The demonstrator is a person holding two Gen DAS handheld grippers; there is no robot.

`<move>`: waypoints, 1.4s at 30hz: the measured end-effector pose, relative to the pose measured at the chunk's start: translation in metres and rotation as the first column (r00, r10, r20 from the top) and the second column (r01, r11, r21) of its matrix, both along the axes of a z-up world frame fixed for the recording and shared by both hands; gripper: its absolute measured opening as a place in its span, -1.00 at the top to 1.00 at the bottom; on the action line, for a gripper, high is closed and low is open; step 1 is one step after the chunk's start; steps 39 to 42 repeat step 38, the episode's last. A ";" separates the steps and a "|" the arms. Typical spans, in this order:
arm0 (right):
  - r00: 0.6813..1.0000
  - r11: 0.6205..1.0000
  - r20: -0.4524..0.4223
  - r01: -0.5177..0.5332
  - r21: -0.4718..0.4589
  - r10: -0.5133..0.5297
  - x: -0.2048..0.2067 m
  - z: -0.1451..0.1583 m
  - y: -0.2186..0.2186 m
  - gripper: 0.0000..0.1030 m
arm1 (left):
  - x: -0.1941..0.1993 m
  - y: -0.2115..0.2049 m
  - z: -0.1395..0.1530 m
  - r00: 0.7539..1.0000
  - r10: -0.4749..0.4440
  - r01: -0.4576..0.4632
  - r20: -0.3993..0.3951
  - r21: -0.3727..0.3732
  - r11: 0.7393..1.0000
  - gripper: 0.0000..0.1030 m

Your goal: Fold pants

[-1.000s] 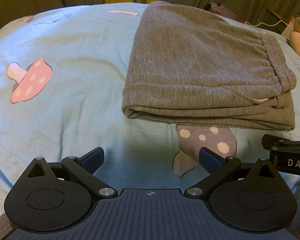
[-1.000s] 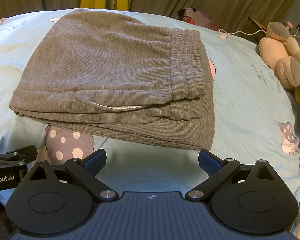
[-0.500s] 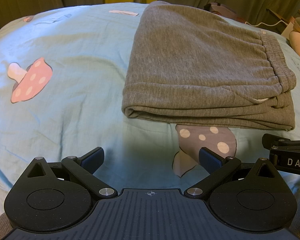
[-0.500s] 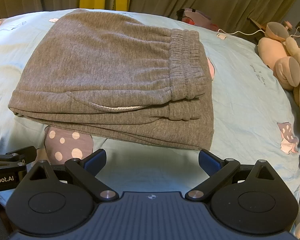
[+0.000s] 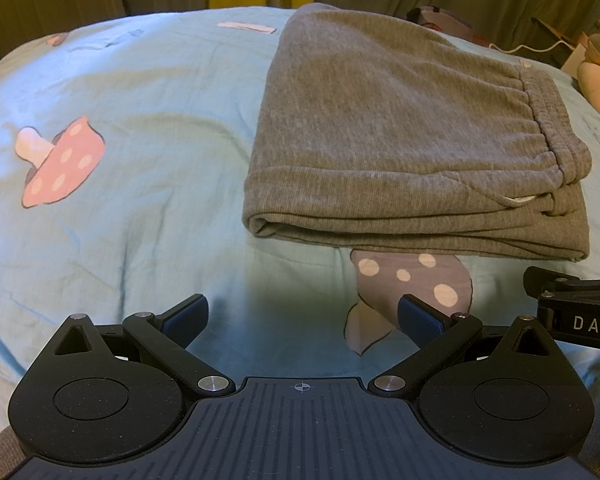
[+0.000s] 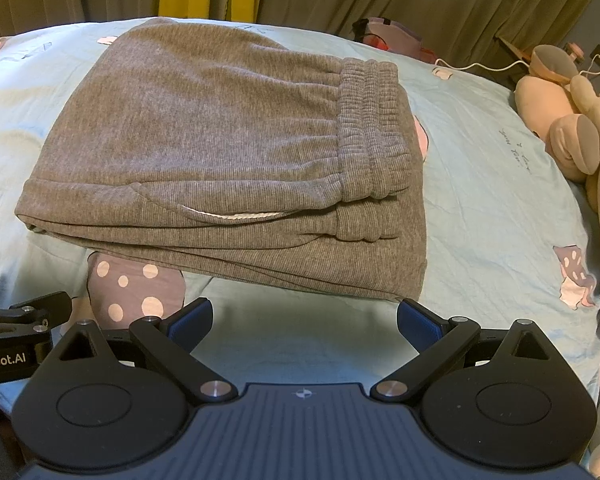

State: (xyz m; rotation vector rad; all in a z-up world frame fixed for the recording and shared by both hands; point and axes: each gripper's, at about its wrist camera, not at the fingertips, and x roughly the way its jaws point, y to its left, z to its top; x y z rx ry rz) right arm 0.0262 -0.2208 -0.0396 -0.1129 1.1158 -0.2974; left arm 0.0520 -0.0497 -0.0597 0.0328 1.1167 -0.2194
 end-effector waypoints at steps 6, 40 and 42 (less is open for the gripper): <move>1.000 1.000 0.000 0.001 -0.001 -0.001 0.000 0.000 0.000 -0.92 | 0.000 0.001 0.000 1.000 0.001 -0.001 0.002 -0.001 1.000 -1.00; 1.000 1.000 -0.002 0.001 0.001 -0.001 0.000 0.000 0.002 -0.92 | -0.002 -0.002 0.000 1.000 0.003 -0.003 0.006 0.011 1.000 -1.00; 1.000 1.000 -0.002 0.001 0.001 -0.001 0.000 0.000 0.002 -0.92 | -0.002 -0.002 0.000 1.000 0.003 -0.003 0.006 0.011 1.000 -1.00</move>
